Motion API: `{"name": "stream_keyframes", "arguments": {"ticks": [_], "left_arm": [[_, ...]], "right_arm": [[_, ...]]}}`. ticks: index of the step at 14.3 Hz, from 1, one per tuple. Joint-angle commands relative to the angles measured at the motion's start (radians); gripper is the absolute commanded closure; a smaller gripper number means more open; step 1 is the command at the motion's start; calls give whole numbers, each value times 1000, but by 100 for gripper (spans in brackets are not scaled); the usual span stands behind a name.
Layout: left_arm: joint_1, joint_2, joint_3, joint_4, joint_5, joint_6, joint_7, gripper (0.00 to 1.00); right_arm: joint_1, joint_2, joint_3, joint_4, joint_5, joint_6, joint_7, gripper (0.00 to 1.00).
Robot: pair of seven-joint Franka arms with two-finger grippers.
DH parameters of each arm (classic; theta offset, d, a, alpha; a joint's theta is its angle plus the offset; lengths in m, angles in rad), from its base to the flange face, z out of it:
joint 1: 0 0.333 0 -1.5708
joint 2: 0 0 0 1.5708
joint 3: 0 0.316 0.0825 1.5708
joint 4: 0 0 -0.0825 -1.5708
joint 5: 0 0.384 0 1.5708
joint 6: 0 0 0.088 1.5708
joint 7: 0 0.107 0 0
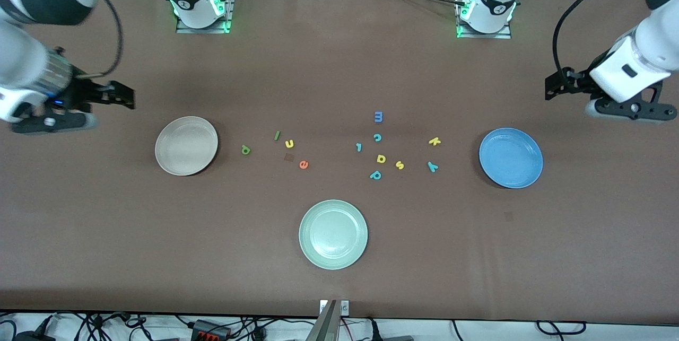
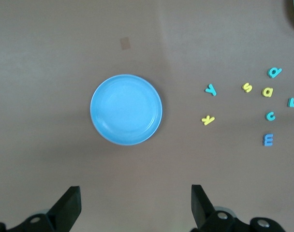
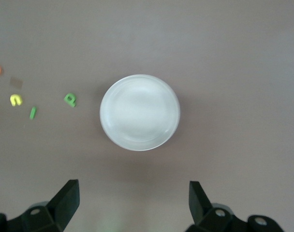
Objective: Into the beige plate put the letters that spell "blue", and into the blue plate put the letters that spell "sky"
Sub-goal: 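Reach the right gripper to green p while the left gripper reaches teal y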
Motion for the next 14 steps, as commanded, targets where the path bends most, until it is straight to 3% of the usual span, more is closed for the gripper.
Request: {"name": "stream_keyframes", "arguments": {"ticks": [1, 4, 6, 14], "left_arm": [[-22, 61, 0, 35, -42, 64, -6, 0], [-67, 110, 2, 56, -30, 118, -7, 0], [-73, 153, 2, 79, -28, 139, -7, 0], [-120, 310, 1, 88, 1, 152, -7, 0]], "right_arm": [[101, -1, -3, -84, -4, 65, 65, 0], [174, 46, -2, -205, 2, 253, 177, 0], [194, 101, -2, -248, 66, 345, 189, 0], [225, 291, -2, -250, 97, 494, -7, 0]]}}
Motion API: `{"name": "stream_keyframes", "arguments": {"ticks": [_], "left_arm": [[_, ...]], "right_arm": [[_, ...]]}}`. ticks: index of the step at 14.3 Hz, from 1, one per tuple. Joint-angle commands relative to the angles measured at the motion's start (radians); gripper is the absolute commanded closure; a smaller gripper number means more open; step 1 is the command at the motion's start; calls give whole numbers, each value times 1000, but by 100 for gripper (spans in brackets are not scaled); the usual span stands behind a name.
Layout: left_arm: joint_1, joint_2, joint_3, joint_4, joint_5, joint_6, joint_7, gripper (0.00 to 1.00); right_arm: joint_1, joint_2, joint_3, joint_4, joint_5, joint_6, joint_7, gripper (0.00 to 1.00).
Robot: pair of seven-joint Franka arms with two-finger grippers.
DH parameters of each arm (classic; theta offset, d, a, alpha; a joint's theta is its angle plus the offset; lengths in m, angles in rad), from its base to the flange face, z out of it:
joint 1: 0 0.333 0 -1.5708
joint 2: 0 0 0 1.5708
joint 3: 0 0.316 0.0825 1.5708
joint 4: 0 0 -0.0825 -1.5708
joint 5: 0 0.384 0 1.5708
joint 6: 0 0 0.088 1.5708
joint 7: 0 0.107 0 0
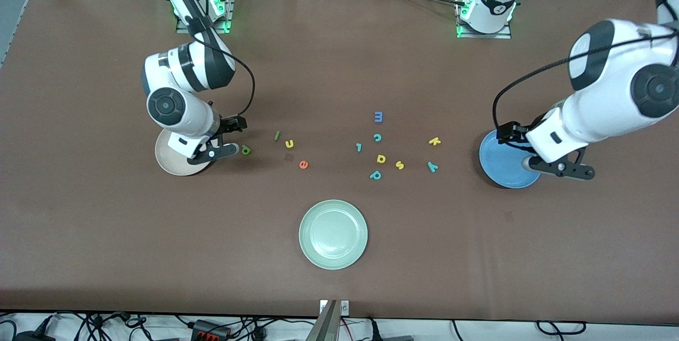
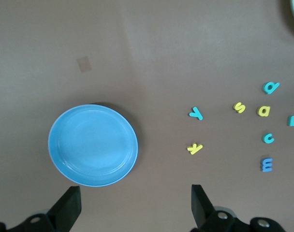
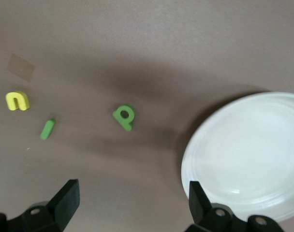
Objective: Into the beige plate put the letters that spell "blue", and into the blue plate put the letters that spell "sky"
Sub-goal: 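Grasp the green p with the right gripper while the left grasps teal y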
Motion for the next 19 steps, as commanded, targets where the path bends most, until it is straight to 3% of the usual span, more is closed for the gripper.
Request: {"name": "stream_keyframes", "arguments": {"ticks": [1, 5, 8, 11, 15, 19], "left_arm": [[-50, 84, 2, 41, 20, 32, -2, 0], [-73, 176, 3, 37, 20, 146, -73, 0], [-138, 259, 3, 20, 20, 201, -306, 0], [-165, 296, 2, -9, 17, 302, -350, 0], [-204, 344, 2, -32, 7, 323, -520, 0], [-194, 341, 2, -132, 9, 460, -508, 0]], "right_arm": [[7, 38, -6, 2, 16, 35, -63, 0], [7, 132, 9, 4, 18, 188, -142, 4], [7, 163, 35, 7, 18, 247, -143, 18], [7, 175, 37, 8, 15, 253, -144, 28], [7, 177, 40, 10, 15, 259, -147, 45], [7, 189, 41, 15, 15, 268, -167, 47]]}}
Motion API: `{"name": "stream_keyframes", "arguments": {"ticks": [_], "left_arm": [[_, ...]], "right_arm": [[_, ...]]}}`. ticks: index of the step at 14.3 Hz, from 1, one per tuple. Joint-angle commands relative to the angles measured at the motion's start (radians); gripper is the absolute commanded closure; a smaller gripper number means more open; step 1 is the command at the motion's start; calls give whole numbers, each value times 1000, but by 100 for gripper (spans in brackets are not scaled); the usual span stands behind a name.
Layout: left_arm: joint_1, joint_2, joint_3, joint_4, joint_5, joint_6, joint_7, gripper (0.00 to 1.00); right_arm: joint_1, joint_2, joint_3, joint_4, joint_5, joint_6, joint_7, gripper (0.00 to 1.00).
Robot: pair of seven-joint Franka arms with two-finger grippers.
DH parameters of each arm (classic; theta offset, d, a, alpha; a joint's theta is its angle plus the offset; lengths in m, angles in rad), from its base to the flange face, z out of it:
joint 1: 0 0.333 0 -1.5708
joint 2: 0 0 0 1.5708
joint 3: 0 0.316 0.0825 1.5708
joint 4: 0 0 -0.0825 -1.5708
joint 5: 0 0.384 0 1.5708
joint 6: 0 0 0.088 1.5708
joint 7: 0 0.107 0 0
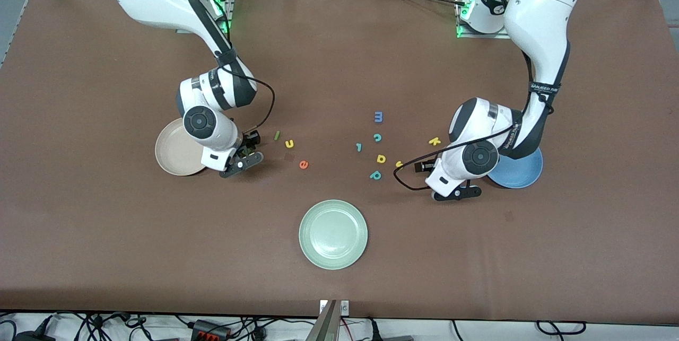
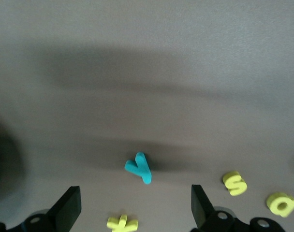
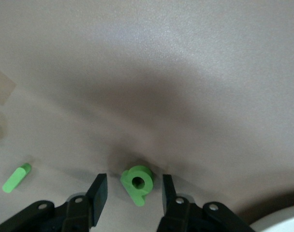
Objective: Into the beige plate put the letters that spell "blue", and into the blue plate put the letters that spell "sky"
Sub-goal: 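Grasp the green p with the right gripper while the left grasps teal y, then drop the green p on the beige plate while the left drops y on blue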
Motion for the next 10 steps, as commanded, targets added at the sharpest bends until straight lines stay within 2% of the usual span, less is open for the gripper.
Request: {"name": "stream_keyframes", "arguments": {"ticks": [1, 3, 7, 8, 10], "left_arm": [[-9, -20, 4, -105, 7, 139, -17, 0], [-9, -19, 4, -130, 7, 168, -19, 1], [-6, -16, 4, -130, 17, 175, 1, 14], [-12, -16, 4, -130, 17, 177, 1, 19], [-12, -14, 5, -130, 17, 177, 0, 38]], "right_arm": [[-3, 15, 9, 12, 14, 17, -28, 47], [-2, 15, 9, 12, 14, 17, -30, 53], [10, 15, 9, 11, 16, 8, -28, 86], [10, 15, 9, 11, 16, 5, -28, 88], [3, -13, 7, 12, 17, 2, -24, 92]]}}
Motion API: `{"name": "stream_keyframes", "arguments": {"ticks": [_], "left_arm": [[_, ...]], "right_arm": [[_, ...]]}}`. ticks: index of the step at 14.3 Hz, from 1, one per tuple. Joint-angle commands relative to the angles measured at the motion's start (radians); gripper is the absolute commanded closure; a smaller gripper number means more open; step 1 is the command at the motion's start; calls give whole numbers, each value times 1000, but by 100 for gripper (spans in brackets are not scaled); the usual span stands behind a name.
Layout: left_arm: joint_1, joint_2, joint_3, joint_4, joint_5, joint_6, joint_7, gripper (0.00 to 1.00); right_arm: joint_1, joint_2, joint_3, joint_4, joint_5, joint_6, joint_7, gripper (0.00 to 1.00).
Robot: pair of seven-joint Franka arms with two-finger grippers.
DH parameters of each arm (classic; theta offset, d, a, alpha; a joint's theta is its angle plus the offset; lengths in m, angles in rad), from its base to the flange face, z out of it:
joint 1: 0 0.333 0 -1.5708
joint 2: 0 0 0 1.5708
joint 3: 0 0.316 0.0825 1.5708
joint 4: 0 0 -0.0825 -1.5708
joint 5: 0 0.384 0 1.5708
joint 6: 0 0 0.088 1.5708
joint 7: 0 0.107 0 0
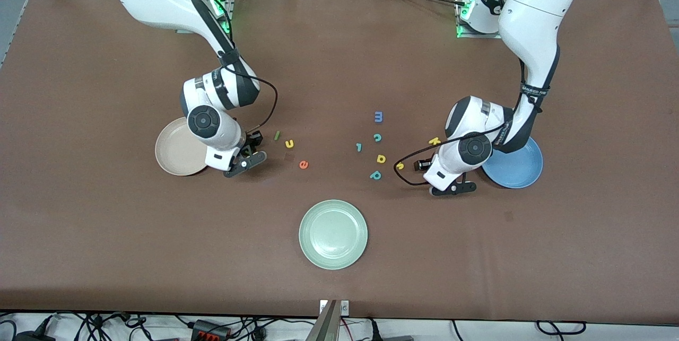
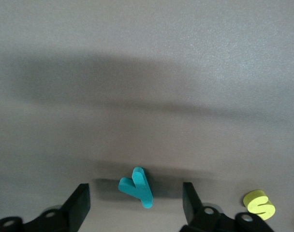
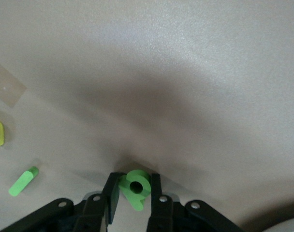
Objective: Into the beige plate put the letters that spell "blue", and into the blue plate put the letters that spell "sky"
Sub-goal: 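Drop the green p on the beige plate while the left drops y on blue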
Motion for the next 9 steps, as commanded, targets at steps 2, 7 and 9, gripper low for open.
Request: {"name": "stream_keyframes", "arguments": {"ticks": [2, 7, 9], "left_arm": [[3, -10, 5, -18, 17, 14, 1, 49], [-4, -7, 5, -18, 17, 16, 0, 78], [-4, -7, 5, -16, 17, 16, 0, 86]], "right_arm": [[-44, -84, -1, 10, 19, -68, -20, 92], [-254, -185, -6, -5, 17, -258, -71, 92], [-337, -179, -6, -63, 17, -258, -128, 92]]}}
